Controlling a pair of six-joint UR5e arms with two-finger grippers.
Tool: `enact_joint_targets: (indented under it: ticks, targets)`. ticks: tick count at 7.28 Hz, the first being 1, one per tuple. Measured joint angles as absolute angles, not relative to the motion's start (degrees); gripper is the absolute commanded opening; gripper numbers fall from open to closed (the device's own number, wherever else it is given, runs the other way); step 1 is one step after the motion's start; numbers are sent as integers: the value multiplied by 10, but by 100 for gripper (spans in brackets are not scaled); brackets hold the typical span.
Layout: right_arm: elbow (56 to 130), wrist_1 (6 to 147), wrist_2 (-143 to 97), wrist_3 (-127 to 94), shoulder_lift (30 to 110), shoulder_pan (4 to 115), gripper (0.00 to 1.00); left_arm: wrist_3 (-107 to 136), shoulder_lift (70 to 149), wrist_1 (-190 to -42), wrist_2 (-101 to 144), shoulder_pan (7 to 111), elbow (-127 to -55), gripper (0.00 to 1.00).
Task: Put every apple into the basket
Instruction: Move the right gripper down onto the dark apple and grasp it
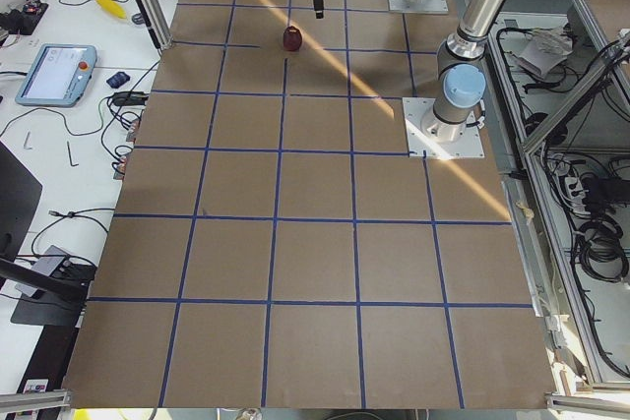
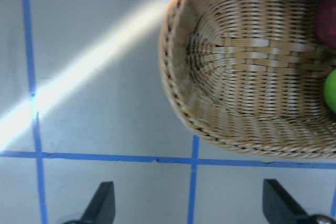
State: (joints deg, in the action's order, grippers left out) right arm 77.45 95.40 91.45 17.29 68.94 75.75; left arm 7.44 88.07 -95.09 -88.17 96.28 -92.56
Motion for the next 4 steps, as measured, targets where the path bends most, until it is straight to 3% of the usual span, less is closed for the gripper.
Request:
enact_joint_targets:
  ticks: [4]
  targets:
    - [792,954,884,-112,670,968,100,-3,863,-930,-887,942,-932,100]
